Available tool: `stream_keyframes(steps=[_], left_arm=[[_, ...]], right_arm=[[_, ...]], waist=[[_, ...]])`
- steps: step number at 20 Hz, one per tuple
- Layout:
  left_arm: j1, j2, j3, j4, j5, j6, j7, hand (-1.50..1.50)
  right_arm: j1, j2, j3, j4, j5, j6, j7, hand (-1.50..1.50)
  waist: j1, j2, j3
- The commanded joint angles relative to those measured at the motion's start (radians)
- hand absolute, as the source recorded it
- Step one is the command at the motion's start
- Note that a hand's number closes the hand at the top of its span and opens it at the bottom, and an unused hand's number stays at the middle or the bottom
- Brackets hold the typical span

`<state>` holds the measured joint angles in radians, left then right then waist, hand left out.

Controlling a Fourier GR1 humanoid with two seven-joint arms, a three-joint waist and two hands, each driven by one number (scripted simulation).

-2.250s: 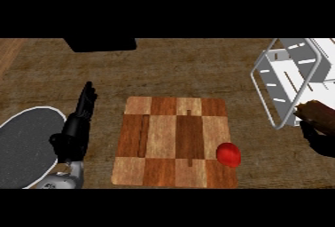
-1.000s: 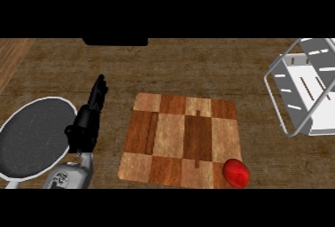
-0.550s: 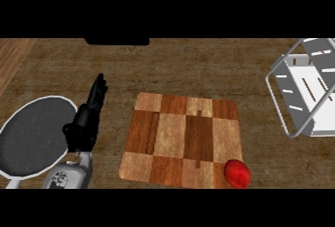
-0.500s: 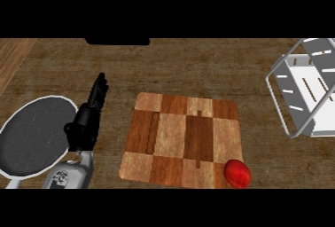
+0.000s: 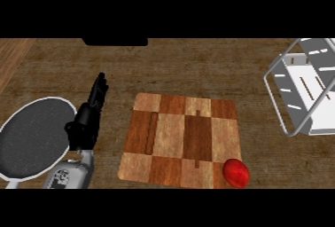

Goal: Pick the sweet potato from the cutting board and place it in the tiered basket

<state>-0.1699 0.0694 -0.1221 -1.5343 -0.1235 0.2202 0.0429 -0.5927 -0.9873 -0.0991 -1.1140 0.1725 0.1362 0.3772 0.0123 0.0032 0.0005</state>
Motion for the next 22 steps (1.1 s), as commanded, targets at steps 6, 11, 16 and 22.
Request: stream_keyframes(steps=[6,11,16,22], left_arm=[[0.065,0.011,0.006,-0.044,0.007,-0.014,-0.010,0.00],[0.062,-0.013,-0.012,-0.026,-0.028,0.019,-0.013,0.00],[0.058,0.026,0.043,-0.040,0.002,0.000,-0.005,0.00],[0.069,0.046,0.055,-0.047,0.027,-0.038,0.005,0.00]], right_arm=[[0.039,-0.032,-0.253,0.099,-0.094,-0.116,-0.021,-1.50],[0.096,-0.112,-0.418,0.226,-0.201,-0.042,-0.031,-1.50],[0.279,-0.198,-0.630,0.371,-0.327,0.129,-0.217,-1.50],[0.536,-0.229,-0.803,0.538,-0.374,0.314,-0.481,-1.50]], waist=[[-0.020,-0.006,0.000],[-0.030,-0.006,0.001],[-0.053,-0.010,0.002],[-0.059,-0.009,0.002]])
